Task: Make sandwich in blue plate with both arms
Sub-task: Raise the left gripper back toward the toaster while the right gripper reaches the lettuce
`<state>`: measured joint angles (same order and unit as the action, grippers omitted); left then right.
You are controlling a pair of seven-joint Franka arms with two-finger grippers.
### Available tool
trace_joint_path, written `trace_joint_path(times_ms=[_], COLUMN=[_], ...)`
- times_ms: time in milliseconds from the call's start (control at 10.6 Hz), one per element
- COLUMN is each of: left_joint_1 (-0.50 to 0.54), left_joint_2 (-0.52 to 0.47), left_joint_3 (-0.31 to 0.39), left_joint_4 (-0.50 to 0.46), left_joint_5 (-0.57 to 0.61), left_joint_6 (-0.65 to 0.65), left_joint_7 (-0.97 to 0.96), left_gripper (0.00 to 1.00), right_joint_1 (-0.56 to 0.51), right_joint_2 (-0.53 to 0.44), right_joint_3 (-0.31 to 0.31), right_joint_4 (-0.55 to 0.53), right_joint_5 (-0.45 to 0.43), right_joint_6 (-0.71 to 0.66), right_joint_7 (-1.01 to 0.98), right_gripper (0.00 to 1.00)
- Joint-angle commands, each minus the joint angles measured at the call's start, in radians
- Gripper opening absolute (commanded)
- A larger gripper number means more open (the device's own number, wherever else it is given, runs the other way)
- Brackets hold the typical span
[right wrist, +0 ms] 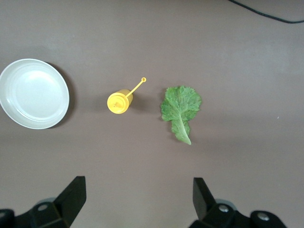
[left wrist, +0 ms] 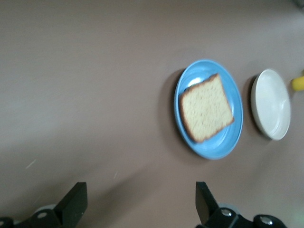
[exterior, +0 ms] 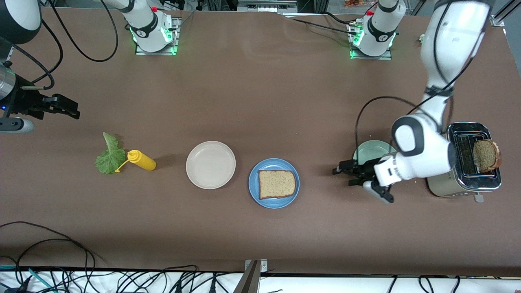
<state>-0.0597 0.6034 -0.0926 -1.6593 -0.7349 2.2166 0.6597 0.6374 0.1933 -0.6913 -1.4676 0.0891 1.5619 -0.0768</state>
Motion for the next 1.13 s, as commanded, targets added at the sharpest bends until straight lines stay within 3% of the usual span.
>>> trace_joint_path(times_ms=[0,376,659,847,1035], left_joint_1=[0.043,0.063,0.078,0.074,0.064], left_joint_2=[-0.304,-0.525,-0.623,-0.686,-0.691], left_joint_3=[0.001,-0.001,0.002,0.004,0.005], left_joint_4=[-0.135,-0.135,-0.126,-0.119,-0.047], left_joint_5=[0.437,0.687,0.770,0.792,0.790], left_joint_6=[-0.180,-0.478,-0.624,-0.716,-0.837], left_joint_7=[-0.303,-0.434,-0.446,-0.559,-0.658], left_gripper=[1.00,1.00,1.00,1.00,1.00], right_joint_1=[-0.025,-0.039,-0.041,-0.062,-0.064], right_joint_2=[0.063,0.130,0.144,0.153,0.181], right_joint_3=[-0.001,0.001,0.001,0.003,0.003], right_joint_4=[-0.008,-0.111,-0.296,-0.394,-0.491], right_joint_5=[-0.008,0.003,0.005,0.017,0.108], right_joint_6=[0.004,0.142,0.349,0.432,0.533], right_joint_7=[-0.003,-0.056,-0.136,-0.185,-0.281], right_gripper=[1.00,1.00,1.00,1.00,1.00])
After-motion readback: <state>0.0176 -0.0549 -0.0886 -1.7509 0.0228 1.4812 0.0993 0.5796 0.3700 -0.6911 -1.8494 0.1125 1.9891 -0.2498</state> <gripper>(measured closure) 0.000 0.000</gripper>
